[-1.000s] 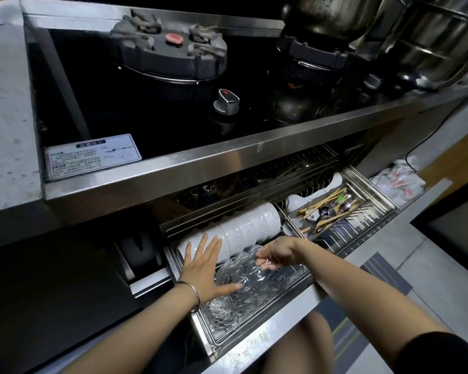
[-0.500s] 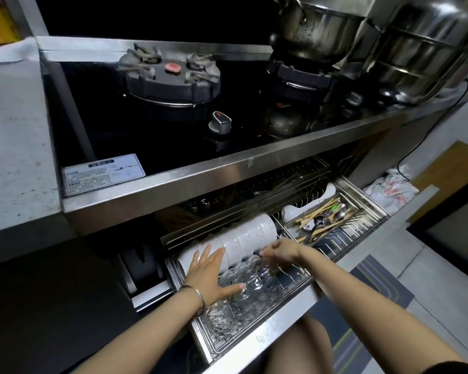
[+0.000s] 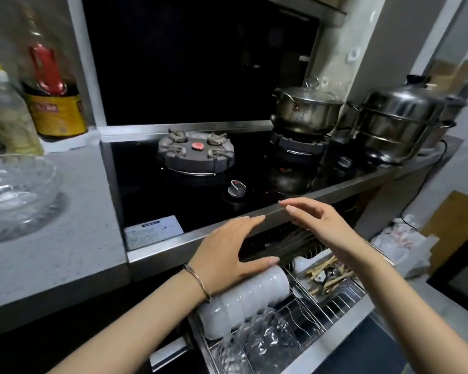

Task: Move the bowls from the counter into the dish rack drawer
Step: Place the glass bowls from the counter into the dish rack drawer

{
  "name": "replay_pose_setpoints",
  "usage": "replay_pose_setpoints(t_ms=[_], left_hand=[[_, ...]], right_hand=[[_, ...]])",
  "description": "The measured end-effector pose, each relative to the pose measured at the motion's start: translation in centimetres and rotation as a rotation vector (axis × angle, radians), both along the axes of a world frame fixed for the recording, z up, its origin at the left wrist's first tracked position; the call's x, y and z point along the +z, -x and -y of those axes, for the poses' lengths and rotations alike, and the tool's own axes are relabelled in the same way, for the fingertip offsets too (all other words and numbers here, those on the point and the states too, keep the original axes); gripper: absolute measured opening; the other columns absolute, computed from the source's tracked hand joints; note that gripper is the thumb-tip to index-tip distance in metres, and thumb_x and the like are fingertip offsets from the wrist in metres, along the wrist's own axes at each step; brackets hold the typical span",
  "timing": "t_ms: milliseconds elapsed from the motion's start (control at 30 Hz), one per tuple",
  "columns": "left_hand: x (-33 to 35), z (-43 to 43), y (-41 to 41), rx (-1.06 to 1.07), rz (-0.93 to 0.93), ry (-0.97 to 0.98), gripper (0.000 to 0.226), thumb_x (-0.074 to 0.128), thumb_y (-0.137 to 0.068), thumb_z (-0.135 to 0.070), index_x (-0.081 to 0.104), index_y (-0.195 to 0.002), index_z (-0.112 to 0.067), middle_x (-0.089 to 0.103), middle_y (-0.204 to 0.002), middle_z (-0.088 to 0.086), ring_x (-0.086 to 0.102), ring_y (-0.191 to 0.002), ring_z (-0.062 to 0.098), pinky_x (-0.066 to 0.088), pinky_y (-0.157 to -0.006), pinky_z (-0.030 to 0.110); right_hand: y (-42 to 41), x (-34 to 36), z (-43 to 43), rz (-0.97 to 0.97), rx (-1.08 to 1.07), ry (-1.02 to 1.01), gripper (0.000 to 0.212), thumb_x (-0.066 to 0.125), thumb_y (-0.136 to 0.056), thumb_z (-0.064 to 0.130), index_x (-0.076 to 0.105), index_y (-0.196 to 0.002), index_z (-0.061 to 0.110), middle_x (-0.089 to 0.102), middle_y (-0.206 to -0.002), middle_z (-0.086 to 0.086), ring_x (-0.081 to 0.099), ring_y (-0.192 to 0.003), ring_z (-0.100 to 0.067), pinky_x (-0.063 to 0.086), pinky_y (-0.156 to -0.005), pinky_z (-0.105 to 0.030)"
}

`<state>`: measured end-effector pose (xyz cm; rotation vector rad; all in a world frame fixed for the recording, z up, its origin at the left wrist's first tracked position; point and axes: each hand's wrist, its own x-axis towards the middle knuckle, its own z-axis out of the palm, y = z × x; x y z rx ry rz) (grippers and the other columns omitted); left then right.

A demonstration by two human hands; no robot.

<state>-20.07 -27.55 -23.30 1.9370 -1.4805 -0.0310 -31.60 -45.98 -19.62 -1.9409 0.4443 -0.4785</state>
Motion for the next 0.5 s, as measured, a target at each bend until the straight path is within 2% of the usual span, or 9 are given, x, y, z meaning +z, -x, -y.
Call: replay_pose_setpoints(t_ms=[67,200,333,400,500], left_hand=[[2.6,-2.3,-0.8,0.009,0.048,0.084,0.082,0.042,-0.072,-0.078,0.034,-0.14,-0.034,0.045,-0.141,-0.013,0.037,-0.13,0.002,0.032,-0.108,0.025],[5.9,-7.4,-3.4,0.095,0.142,0.17,0.079,0.045,-0.074,-0.074,0.036,-0.14,-0.031,0.045,-0.14,-0.014,0.038,-0.128,-0.002,0.03,-0.106,0.016],[7.2,-13.0,-7.0,0.249,0.161,0.156,0.083,0.041,-0.072,-0.076,0.034,-0.141,-0.031,0.044,-0.142,-0.01,0.038,-0.13,0.003,0.034,-0.107,0.024],[7.4,-15.8,-8.8,0.322,0.165,0.14,0.083,0.042,-0.072,-0.077,0.033,-0.141,-0.031,0.044,-0.143,-0.008,0.038,-0.131,0.007,0.033,-0.108,0.027],[7.5,-19.7,-11.2,0.444,0.197,0.151,0.083,0.043,-0.071,-0.075,0.038,-0.138,-0.027,0.048,-0.138,-0.006,0.042,-0.127,0.009,0.03,-0.104,0.022]], right_hand=[[-1.6,1.9,-1.9,0.07,0.051,0.027,0.021,0.059,-0.09,0.021,0.07,-0.108,0.021,0.071,-0.111,0.007,0.063,-0.11,-0.005,0.045,-0.098,-0.023],[-6.0,3.8,-6.1,0.142,0.187,0.061,0.023,0.059,-0.09,0.012,0.068,-0.111,0.011,0.071,-0.112,0.001,0.063,-0.1,0.002,0.049,-0.088,-0.013],[-11.0,4.5,-10.5,0.145,0.329,0.105,0.022,0.061,-0.089,0.014,0.067,-0.11,0.017,0.069,-0.112,0.007,0.062,-0.102,0.008,0.045,-0.086,-0.008],[-13.4,4.5,-12.6,0.121,0.403,0.11,0.023,0.062,-0.089,0.019,0.066,-0.111,0.025,0.066,-0.12,0.01,0.059,-0.113,0.004,0.044,-0.095,-0.013],[-16.9,4.4,-15.8,0.109,0.471,0.135,0.025,0.063,-0.088,0.024,0.064,-0.111,0.032,0.058,-0.13,0.012,0.053,-0.124,-0.003,0.04,-0.106,-0.023]])
